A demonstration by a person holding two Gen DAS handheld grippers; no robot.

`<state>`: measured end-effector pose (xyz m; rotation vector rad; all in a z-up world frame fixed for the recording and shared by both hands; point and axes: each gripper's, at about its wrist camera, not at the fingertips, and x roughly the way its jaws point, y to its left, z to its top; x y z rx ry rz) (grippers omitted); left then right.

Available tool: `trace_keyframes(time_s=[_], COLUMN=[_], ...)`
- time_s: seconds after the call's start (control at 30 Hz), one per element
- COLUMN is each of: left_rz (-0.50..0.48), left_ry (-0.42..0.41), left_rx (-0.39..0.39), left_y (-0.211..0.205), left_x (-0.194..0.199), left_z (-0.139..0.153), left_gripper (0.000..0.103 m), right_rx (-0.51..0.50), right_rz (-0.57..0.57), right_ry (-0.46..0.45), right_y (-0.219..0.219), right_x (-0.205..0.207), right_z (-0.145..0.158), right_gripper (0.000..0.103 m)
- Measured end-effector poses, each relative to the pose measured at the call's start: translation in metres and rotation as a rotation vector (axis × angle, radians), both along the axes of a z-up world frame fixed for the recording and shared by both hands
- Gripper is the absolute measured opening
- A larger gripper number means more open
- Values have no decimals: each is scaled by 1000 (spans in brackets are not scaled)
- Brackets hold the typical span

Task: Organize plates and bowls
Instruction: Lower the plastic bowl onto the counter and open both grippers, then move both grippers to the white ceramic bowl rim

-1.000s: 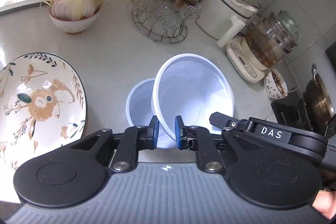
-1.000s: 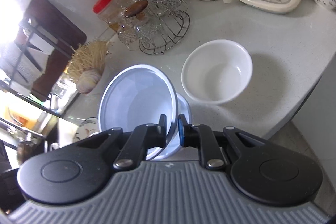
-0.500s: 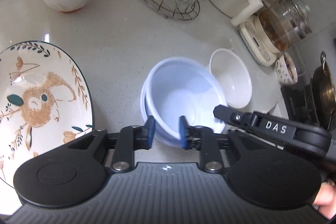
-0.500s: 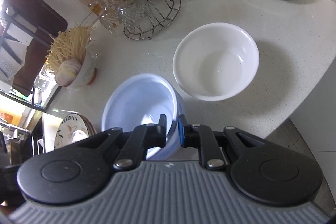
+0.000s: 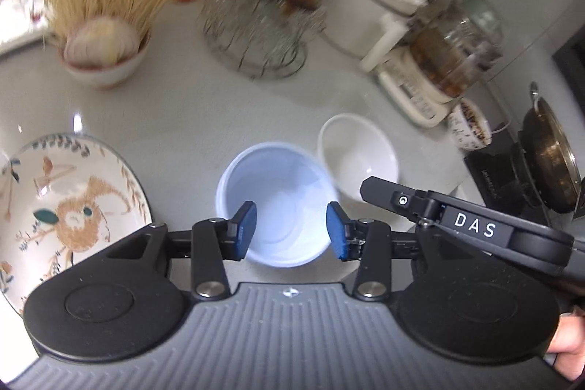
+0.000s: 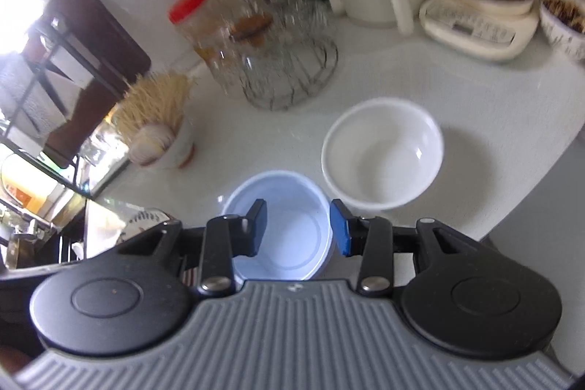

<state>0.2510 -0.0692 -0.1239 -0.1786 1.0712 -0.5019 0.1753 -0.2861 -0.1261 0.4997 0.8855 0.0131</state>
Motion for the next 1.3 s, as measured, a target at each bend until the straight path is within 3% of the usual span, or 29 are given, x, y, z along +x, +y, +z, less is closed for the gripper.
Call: trace_keyframes(time_s=[0.2,0.47,0.7,1.3], left_rz=[-15,-26,-63,-294], left_ry=[-109,-163,-170,-122], left_rx=[6,9,-10,-84], left_y=[-5,-11,-18,-42], left_x=[-30,-60,-63,2], left_z=[34,60,65,41], left_gripper=[48,48,48,48], right_rx=[-33,-76,-112,-138], right_rz=[10,6,-44,-288], right_ry=[-110,-188,-214,-104], right_y=[-7,-20,-28,-32], right_x=[-30,-64,-80,-63], right_z=[30,58,67,52], right_gripper=[42,42,42,42])
